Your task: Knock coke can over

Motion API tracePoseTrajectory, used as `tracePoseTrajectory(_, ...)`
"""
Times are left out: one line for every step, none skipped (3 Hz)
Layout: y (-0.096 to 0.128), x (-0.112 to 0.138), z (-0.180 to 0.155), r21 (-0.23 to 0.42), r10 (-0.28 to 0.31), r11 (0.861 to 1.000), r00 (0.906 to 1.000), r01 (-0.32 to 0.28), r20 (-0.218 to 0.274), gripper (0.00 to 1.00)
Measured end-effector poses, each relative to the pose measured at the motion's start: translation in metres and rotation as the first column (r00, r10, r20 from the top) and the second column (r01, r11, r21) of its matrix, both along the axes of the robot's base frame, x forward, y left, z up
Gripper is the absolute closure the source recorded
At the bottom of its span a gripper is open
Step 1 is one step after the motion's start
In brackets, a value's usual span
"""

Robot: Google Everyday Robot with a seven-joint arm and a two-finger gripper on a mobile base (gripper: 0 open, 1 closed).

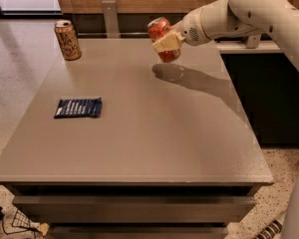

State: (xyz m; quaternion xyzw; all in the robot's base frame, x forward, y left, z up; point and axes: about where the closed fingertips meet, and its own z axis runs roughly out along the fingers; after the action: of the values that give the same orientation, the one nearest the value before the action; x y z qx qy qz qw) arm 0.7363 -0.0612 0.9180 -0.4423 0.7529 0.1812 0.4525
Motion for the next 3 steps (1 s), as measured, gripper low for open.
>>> tracePoseTrajectory(-0.002, -0.003, -0.007, -0.065, -0.003, 0.998, 0.9976, -0.002, -0.069, 1.0)
tracePoseTrajectory(-0.003, -0.007, -0.02, -0.123, -0.002, 0.992, 0.987, -0.018, -0.161, 1.0)
tracePoseTrajectory(-0.004, -0.015, -0.032, -0.172, -0.008, 0.984, 0.9663, -0.037, -0.257, 1.0)
